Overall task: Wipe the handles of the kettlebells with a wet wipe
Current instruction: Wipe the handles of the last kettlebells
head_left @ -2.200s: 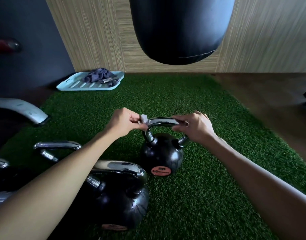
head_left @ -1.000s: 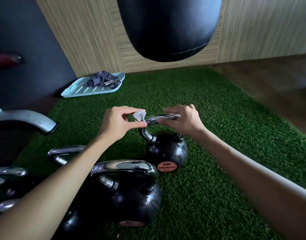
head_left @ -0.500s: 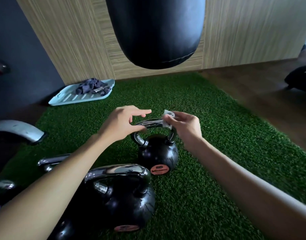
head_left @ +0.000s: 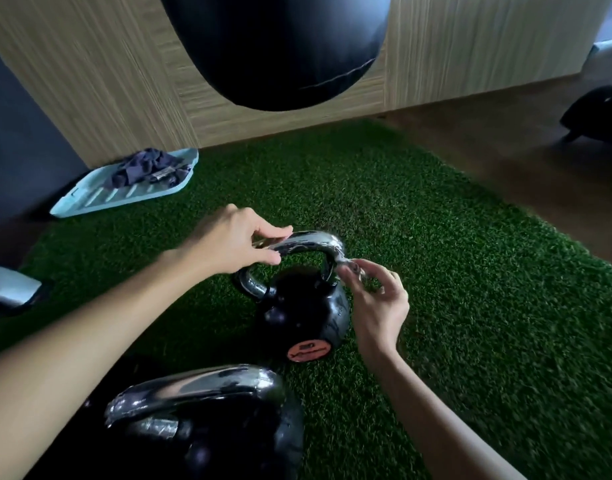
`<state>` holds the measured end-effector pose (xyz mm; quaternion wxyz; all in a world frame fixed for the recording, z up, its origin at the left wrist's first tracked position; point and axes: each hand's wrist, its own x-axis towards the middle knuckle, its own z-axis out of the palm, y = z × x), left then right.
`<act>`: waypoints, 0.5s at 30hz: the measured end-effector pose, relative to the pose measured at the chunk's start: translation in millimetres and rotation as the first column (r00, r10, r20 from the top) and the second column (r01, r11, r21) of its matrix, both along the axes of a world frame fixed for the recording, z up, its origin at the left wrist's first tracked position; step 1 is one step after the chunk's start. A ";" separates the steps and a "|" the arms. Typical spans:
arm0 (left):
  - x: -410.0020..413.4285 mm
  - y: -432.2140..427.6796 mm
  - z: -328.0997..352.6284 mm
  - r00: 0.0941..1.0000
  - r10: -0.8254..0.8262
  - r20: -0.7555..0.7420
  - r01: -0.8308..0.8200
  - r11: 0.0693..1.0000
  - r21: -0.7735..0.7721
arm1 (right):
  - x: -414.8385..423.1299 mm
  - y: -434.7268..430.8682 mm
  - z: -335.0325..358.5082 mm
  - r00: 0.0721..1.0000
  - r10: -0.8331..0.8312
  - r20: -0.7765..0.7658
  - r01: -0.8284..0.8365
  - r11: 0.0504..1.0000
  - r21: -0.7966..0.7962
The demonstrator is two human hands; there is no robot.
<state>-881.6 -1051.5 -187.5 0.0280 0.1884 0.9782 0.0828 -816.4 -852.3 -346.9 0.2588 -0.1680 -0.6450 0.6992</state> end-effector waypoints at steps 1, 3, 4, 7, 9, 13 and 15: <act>-3.9 -4.2 -3.5 1.000 0.015 0.004 -0.015 1.000 0.025 | -1.8 -5.0 -4.7 1.000 -0.008 0.000 0.008 1.000 0.000; -14.8 -6.4 -1.2 0.999 0.029 0.024 -0.030 0.998 0.046 | -6.3 -14.9 -11.5 1.000 -0.014 0.000 0.014 1.000 0.009; -20.8 -6.2 1.8 0.999 0.024 0.036 -0.026 0.999 0.044 | -9.0 -19.6 -12.8 1.000 -0.025 -0.001 0.025 1.000 0.017; -35.6 -4.9 8.5 0.998 0.021 0.061 -0.025 0.998 0.059 | -21.3 -29.8 -9.1 0.995 -0.101 -0.018 0.102 0.994 0.043; -44.6 -6.9 8.5 0.998 0.003 0.068 -0.009 0.996 0.088 | -32.1 -33.8 -6.3 0.988 -0.154 0.006 0.154 0.987 0.046; -60.7 -10.5 7.8 0.996 -0.015 0.088 0.004 0.992 0.128 | -50.3 -41.2 -12.6 0.978 -0.205 0.040 0.199 0.973 0.117; -69.2 -11.5 4.5 0.997 -0.004 0.079 -0.007 0.991 0.136 | -53.6 -45.2 -14.7 0.980 -0.196 0.046 0.186 0.968 0.168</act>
